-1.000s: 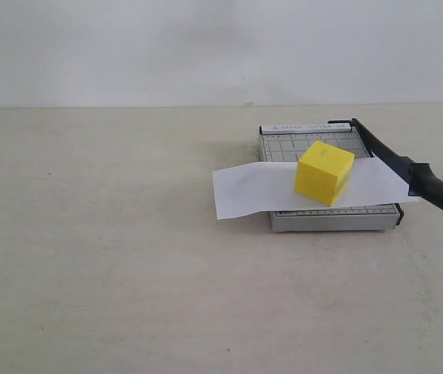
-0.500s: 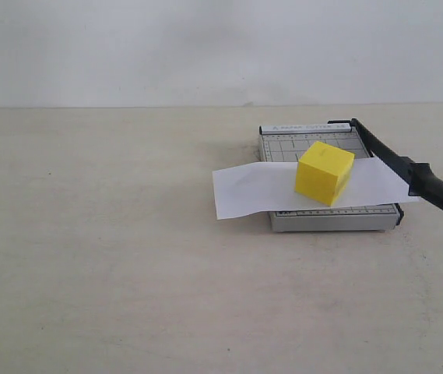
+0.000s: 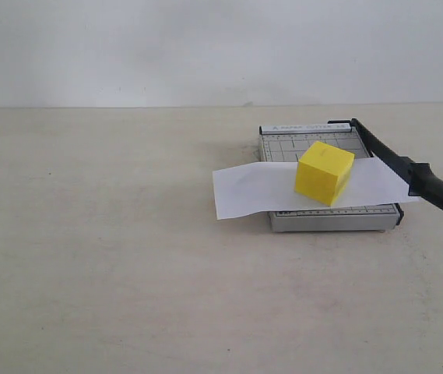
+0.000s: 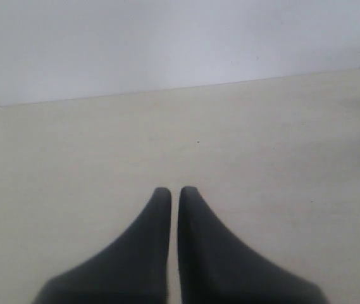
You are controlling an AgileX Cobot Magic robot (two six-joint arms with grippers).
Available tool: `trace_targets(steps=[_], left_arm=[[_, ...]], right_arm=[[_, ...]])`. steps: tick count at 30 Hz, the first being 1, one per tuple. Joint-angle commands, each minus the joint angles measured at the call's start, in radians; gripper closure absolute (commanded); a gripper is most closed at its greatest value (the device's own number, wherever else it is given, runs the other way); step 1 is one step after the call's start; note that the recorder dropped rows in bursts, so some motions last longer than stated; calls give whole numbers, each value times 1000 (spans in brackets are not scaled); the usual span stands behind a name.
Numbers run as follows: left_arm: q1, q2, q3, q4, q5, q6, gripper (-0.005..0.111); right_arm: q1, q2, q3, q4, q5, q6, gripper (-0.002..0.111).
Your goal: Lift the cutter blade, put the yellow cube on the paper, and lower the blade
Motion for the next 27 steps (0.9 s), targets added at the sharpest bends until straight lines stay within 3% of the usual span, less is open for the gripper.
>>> trace_targets(steps=[1, 5, 9, 15, 27], left_arm=[[4, -4, 4, -6, -1, 3, 102], [4, -4, 4, -6, -1, 3, 102], [4, -4, 4, -6, -1, 3, 102], [4, -4, 4, -6, -1, 3, 102], [4, -4, 4, -6, -1, 3, 102]], right_arm=[[2, 206, -163, -15, 237, -17, 64], [2, 428, -293, -15, 320, -106, 57], [2, 722, -478, -15, 369, -215, 57], [2, 992, -672, -25, 522, -260, 57], [2, 1182, -687, -25, 513, -335, 57]])
